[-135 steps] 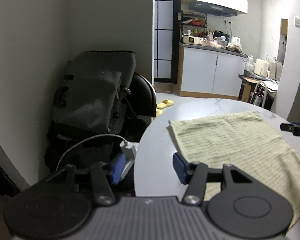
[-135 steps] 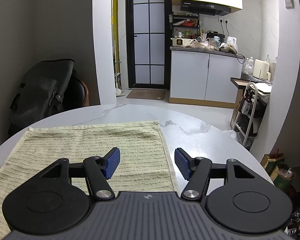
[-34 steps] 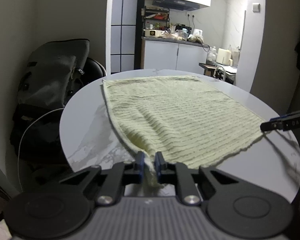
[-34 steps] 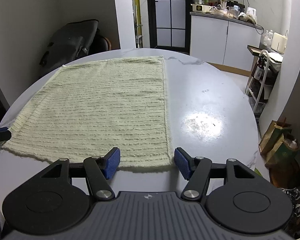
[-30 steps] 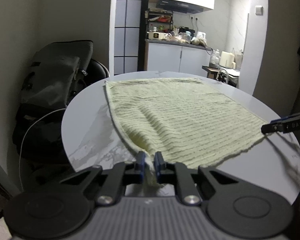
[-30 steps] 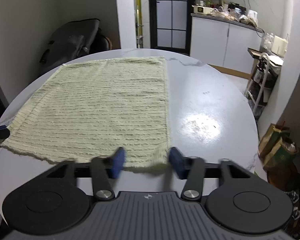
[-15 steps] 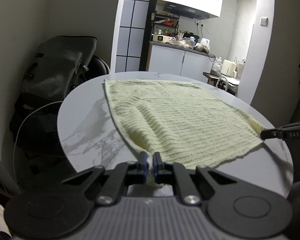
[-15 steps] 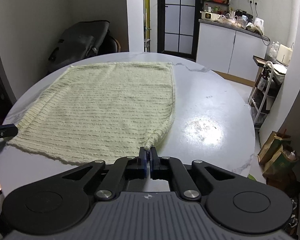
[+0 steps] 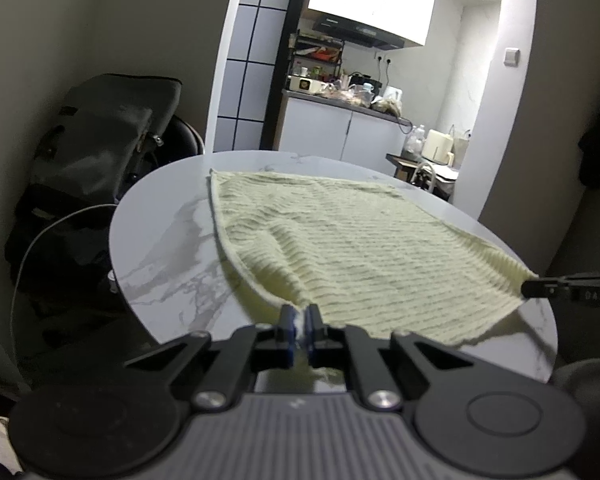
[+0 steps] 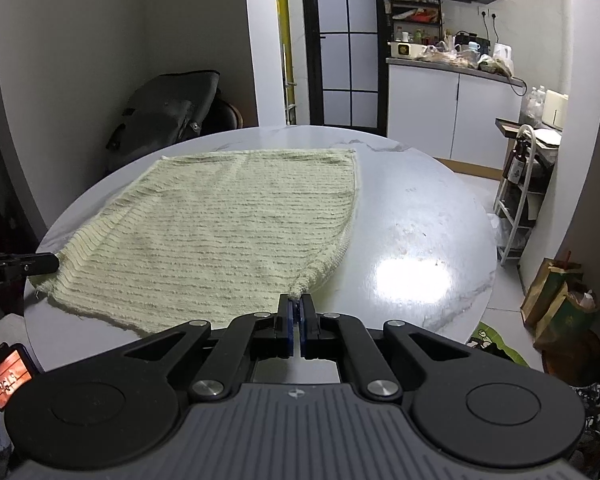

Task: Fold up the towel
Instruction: 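Lift both held corners and carry them over the towel toward its opposite edge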

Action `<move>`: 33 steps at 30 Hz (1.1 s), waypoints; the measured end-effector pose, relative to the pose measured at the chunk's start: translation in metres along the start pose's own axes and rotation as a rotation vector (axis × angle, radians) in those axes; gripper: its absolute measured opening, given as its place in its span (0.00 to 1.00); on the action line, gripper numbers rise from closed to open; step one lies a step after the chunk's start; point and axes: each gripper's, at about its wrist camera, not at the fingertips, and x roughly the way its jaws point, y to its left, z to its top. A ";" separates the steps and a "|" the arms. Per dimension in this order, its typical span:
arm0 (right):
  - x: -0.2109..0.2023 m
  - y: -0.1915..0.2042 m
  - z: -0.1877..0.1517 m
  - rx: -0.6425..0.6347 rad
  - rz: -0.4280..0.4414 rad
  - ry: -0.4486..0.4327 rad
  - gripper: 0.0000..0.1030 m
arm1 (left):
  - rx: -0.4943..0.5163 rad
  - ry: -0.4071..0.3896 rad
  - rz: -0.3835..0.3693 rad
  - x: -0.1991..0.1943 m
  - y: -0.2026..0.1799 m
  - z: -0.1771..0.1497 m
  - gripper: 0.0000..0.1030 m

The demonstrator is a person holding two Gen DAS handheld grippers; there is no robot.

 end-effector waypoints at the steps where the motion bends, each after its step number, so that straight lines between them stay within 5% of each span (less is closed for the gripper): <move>1: 0.001 0.001 0.000 0.000 -0.004 -0.001 0.03 | -0.003 -0.001 -0.005 0.002 0.003 0.002 0.06; 17: -0.002 0.008 -0.007 0.019 -0.013 -0.030 0.03 | -0.010 -0.031 -0.024 -0.010 0.009 -0.002 0.06; 33: -0.029 -0.012 -0.018 0.081 0.098 -0.117 0.03 | -0.015 -0.059 0.012 -0.028 -0.006 0.002 0.06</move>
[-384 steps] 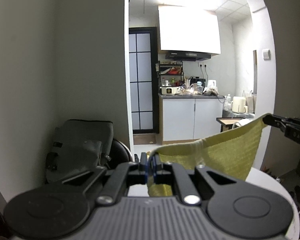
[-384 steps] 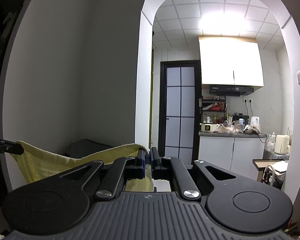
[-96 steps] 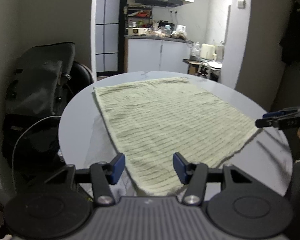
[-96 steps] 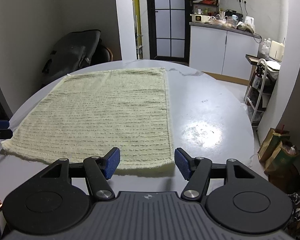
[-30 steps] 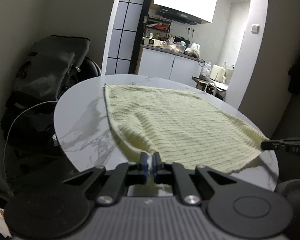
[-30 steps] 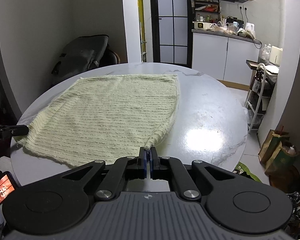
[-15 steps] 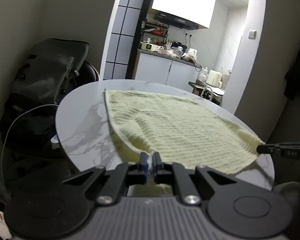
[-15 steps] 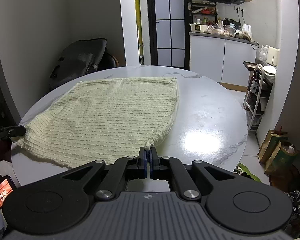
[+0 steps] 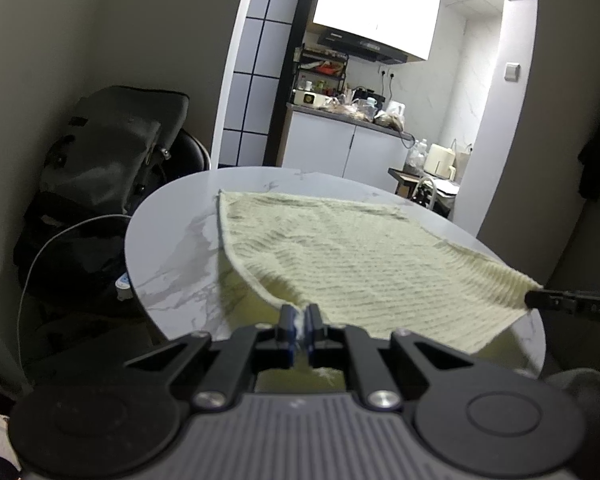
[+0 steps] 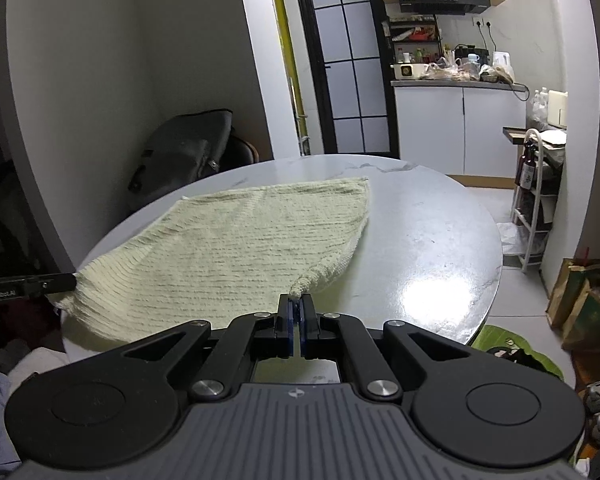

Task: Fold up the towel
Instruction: 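Lift both held corners and carry them over the towel toward its opposite edge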

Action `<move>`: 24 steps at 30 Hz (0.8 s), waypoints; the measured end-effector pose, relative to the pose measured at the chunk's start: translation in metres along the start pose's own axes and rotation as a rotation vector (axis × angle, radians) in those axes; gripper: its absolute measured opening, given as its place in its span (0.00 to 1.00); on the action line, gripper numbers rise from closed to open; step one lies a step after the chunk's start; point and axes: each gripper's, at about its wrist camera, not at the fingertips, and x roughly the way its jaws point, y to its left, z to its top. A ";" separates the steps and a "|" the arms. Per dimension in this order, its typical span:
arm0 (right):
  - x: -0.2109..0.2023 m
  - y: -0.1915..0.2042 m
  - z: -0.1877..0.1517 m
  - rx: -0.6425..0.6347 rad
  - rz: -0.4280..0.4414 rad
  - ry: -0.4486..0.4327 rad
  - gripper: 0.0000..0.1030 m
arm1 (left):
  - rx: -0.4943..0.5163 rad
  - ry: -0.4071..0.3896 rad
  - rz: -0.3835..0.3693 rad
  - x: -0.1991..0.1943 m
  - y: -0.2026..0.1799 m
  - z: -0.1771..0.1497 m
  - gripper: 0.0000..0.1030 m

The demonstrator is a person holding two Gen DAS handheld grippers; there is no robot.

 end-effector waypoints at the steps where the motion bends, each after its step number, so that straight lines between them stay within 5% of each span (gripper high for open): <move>1: -0.001 -0.001 0.000 0.000 0.000 -0.002 0.03 | -0.004 -0.009 -0.004 -0.001 -0.001 0.000 0.06; 24: -0.029 0.011 0.016 0.002 -0.017 -0.101 0.03 | 0.002 -0.066 -0.030 -0.012 0.005 0.019 0.06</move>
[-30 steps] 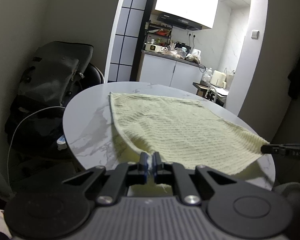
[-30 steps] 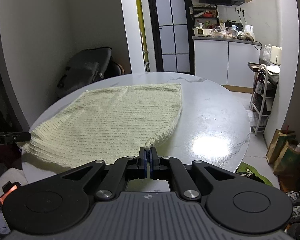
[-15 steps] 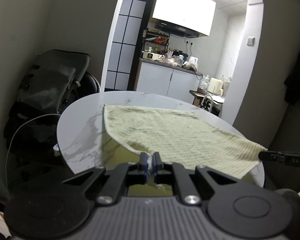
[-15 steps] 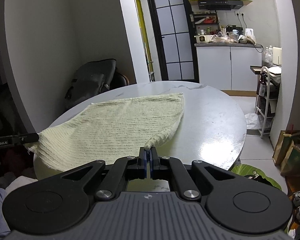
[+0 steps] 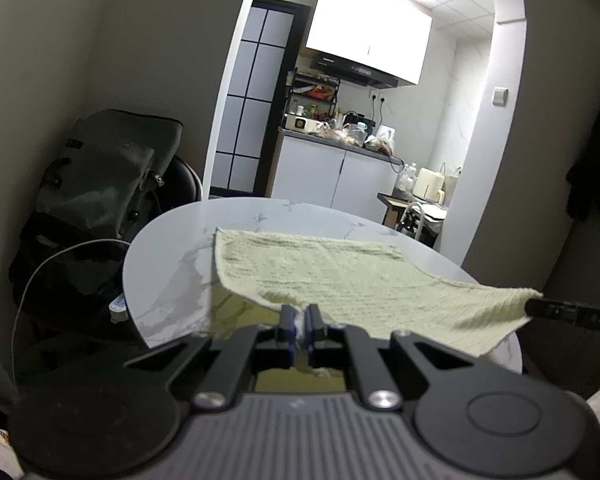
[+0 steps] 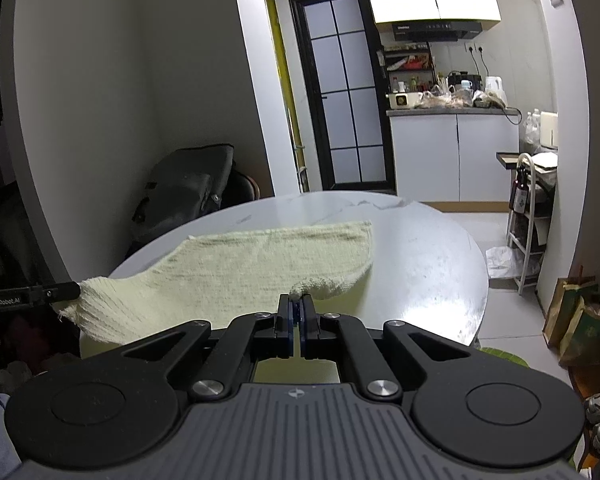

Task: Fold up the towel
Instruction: 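Lift both held corners and carry them over the towel toward its opposite edge, then lower both held corners onto the opposite towel edge, aligning the fold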

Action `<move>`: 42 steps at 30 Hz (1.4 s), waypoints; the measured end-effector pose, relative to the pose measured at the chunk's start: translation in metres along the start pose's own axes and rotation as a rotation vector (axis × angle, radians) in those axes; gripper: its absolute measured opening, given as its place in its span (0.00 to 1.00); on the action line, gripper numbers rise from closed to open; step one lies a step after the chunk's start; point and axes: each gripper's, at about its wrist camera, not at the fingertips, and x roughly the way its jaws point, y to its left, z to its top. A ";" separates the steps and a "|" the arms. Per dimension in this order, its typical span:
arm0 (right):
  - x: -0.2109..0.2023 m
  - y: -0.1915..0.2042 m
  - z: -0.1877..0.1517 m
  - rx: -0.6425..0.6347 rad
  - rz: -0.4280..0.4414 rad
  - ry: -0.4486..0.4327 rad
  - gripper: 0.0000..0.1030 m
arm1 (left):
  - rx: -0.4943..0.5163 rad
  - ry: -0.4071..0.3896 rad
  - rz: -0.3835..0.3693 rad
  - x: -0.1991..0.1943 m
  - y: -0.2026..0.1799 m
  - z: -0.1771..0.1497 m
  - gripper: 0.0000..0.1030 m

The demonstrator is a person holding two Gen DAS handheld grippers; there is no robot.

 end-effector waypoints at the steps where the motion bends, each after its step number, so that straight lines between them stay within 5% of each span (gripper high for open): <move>1: -0.001 0.001 0.002 -0.002 0.000 -0.004 0.03 | 0.001 -0.002 0.000 0.000 0.000 0.001 0.06; 42: 0.036 0.004 0.050 0.037 -0.008 -0.090 0.03 | 0.000 -0.048 0.015 0.019 0.013 0.051 0.06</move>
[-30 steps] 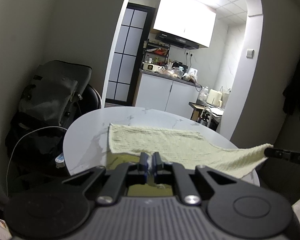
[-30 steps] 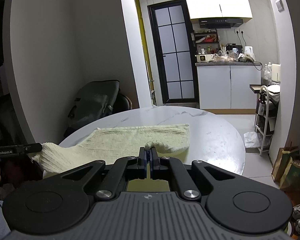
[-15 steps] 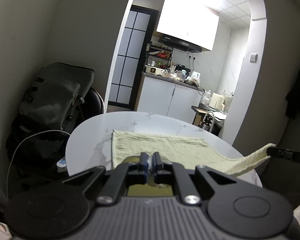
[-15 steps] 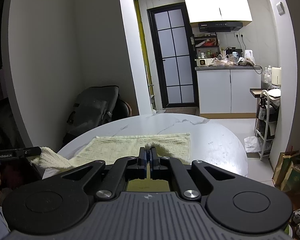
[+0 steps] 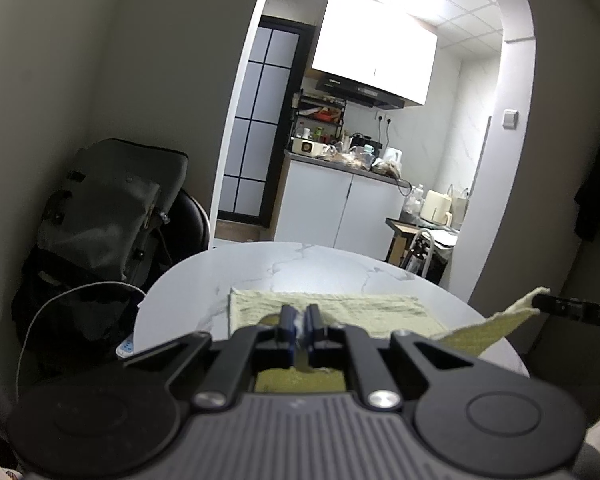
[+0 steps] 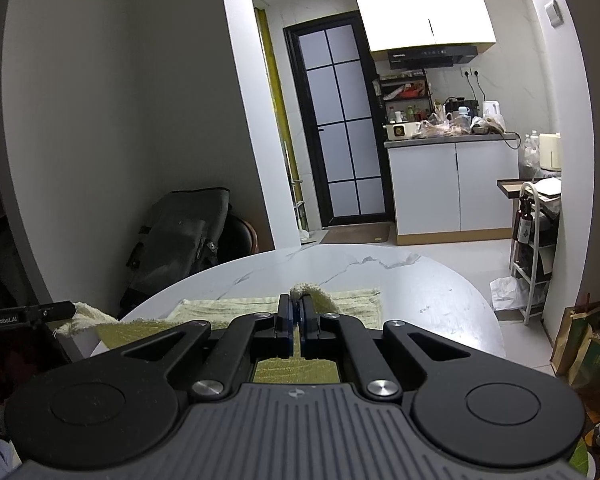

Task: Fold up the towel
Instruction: 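Lower both held corners onto the opposite towel edge, aligning the fold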

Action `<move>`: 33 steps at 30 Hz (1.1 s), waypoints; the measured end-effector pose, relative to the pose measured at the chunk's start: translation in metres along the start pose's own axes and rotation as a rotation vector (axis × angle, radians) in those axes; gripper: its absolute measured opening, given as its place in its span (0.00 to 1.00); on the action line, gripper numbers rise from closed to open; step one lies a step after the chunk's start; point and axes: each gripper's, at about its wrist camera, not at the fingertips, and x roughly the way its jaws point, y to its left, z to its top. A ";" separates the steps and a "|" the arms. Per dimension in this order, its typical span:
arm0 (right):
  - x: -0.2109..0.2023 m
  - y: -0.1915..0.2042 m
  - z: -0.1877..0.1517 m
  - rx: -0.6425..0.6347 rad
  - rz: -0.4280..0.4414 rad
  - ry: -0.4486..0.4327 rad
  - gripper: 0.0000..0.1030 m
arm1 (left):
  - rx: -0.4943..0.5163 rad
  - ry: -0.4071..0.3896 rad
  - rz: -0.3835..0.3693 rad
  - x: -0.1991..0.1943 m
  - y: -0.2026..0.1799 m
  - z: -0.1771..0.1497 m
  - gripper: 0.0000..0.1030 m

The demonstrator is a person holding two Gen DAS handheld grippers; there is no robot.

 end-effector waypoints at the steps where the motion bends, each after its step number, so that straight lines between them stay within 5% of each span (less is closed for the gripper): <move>1: 0.002 0.000 0.001 0.002 0.000 0.000 0.03 | -0.002 0.001 0.001 0.002 0.000 0.001 0.06; 33: 0.096 -0.004 0.023 0.052 0.007 0.052 0.03 | -0.093 0.054 0.056 0.055 0.030 0.019 0.06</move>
